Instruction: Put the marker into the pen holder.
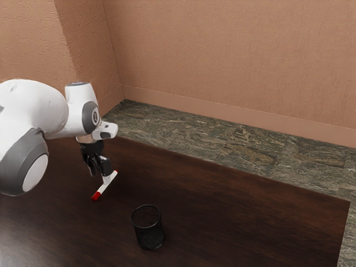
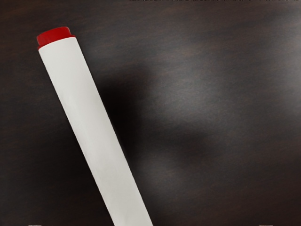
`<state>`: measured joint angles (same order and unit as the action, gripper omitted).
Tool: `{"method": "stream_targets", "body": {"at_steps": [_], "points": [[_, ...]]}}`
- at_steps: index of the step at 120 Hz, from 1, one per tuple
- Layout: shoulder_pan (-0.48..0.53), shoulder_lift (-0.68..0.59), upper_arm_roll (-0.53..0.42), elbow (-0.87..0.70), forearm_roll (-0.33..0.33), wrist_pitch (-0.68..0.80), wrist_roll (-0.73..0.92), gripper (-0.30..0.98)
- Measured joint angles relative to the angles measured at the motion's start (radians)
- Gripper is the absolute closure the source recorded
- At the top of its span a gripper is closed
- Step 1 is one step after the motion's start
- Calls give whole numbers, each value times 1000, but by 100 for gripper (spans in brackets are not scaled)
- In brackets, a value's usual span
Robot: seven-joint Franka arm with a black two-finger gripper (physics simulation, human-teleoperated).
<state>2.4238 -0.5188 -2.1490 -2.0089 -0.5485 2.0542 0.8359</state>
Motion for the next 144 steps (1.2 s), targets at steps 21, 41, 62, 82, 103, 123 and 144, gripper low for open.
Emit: {"method": "stream_targets", "body": {"at_steps": [21, 41, 62, 82, 103, 123, 144], "points": [[55, -91, -43, 83, -79, 39, 38, 32], [122, -165, -91, 150, -136, 55, 63, 40], [138, -185, -101, 161, -158, 62, 83, 49], [139, -189, -102, 162, -176, 66, 95, 63], [132, -177, -103, 155, -232, 80, 110, 74], [70, -93, -86, 88, -354, 104, 176, 78], [-239, 78, 137, -59, -386, 134, 253, 79]]}}
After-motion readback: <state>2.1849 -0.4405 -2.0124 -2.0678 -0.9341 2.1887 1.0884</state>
